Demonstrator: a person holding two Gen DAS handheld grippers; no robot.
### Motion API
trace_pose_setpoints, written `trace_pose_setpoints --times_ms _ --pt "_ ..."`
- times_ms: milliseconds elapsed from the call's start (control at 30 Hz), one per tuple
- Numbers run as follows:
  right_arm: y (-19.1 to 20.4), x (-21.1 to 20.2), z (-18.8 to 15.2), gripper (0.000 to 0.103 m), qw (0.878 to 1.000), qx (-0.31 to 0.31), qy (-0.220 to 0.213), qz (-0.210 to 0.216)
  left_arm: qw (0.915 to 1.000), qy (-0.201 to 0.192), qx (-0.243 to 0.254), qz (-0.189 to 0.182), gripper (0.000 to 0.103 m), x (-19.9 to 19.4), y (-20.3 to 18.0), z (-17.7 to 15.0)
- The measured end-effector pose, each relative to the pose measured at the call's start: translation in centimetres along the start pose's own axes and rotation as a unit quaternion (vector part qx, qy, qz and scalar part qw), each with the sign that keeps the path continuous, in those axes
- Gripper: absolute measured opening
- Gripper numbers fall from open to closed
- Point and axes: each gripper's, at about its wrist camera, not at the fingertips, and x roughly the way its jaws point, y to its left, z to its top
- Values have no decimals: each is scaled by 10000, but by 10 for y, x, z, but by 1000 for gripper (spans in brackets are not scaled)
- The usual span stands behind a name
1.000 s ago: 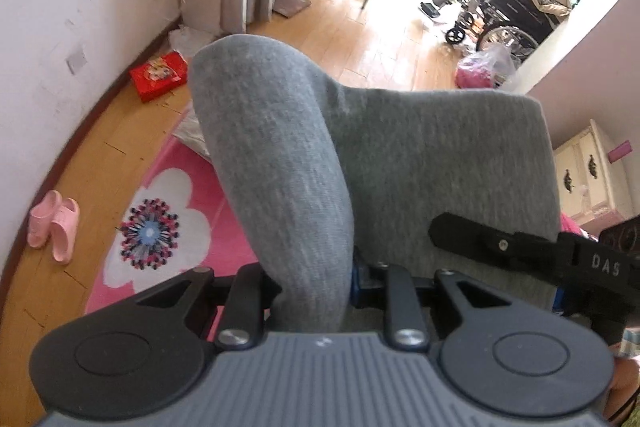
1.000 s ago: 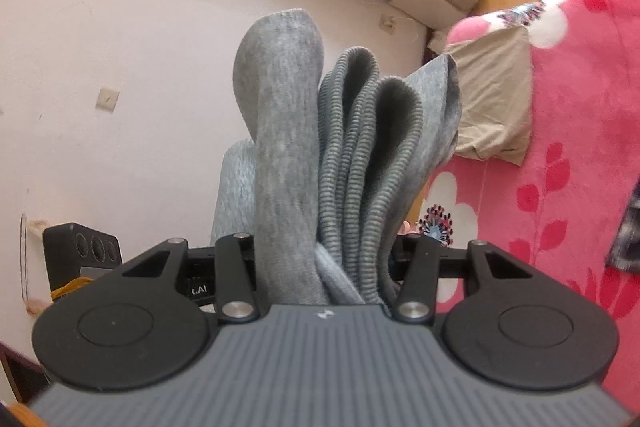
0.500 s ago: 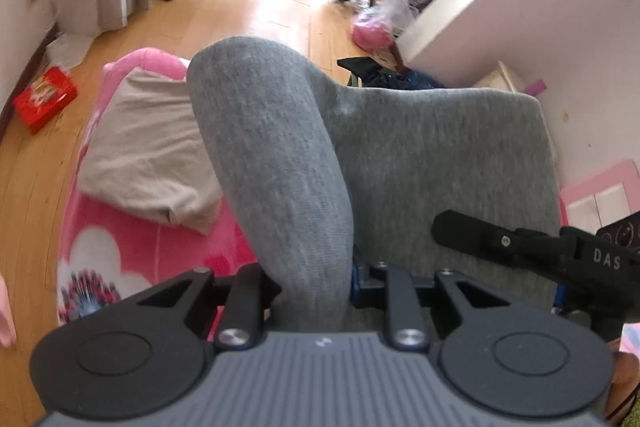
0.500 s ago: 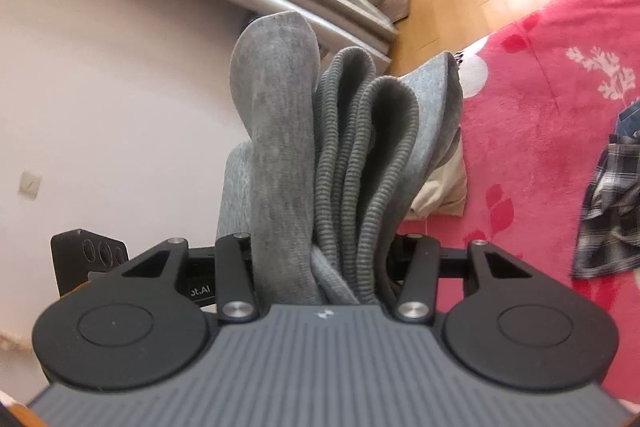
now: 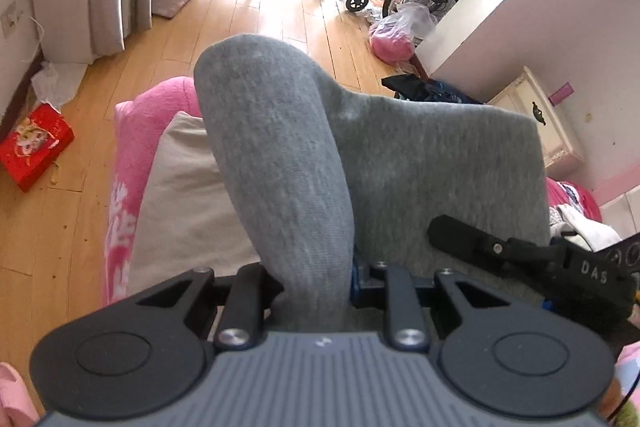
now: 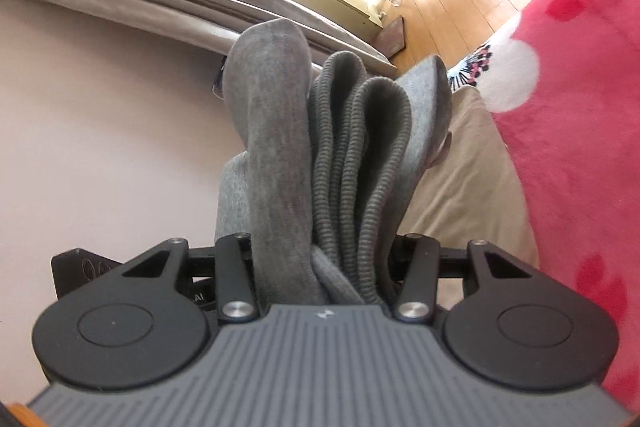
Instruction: Fold clothes
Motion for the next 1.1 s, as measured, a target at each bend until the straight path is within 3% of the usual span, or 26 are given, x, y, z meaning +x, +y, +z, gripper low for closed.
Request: trace_pose_setpoints --times_ms 233,433,667,800,1000,1100 --pt "-19 58 10 45 9997 166 -164 -94 9991 324 110 -234 23 38 48 38" --pt "-21 84 8 45 9994 290 -109 -158 9971 537 100 -536 23 47 83 48" --pt "-25 93 2 45 9990 347 -20 -269 9946 576 -66 -857 23 62 113 40" --pt "-36 98 2 45 9982 469 74 -362 9904 678 -405 -1131 23 73 132 35" --pt "-39 90 7 45 9976 634 160 -244 9871 600 -423 -1425 24 78 145 29" --pt "-49 95 8 45 9976 556 221 -358 9892 570 -328 -1310 34 91 153 24"
